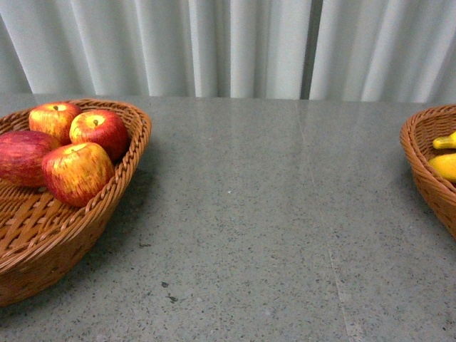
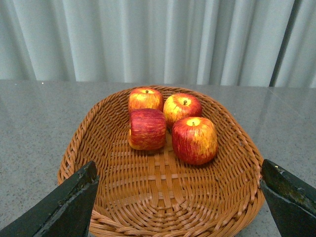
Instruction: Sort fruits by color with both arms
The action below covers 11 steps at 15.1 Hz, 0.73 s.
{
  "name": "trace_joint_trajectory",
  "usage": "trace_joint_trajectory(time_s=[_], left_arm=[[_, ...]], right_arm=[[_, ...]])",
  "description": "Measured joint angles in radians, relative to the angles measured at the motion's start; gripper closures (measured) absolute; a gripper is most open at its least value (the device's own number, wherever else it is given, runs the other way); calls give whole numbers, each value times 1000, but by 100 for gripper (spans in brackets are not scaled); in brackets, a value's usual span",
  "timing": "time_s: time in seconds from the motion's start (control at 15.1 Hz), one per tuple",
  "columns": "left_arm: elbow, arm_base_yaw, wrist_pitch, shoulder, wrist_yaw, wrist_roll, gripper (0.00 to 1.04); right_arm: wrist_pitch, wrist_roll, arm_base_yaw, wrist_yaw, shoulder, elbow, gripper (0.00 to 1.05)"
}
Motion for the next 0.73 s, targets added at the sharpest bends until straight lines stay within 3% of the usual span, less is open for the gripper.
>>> trace_joint_trajectory(time_s=[0.33,0.4,0.73], left_arm=[[0,0,0,0,0,0,7],[0,0,0,0,0,0,7],[0,0,0,0,0,0,7]], right_arm=[[0,0,0,0,0,0,10],[0,0,0,0,0,0,5],[0,0,0,0,0,0,6]])
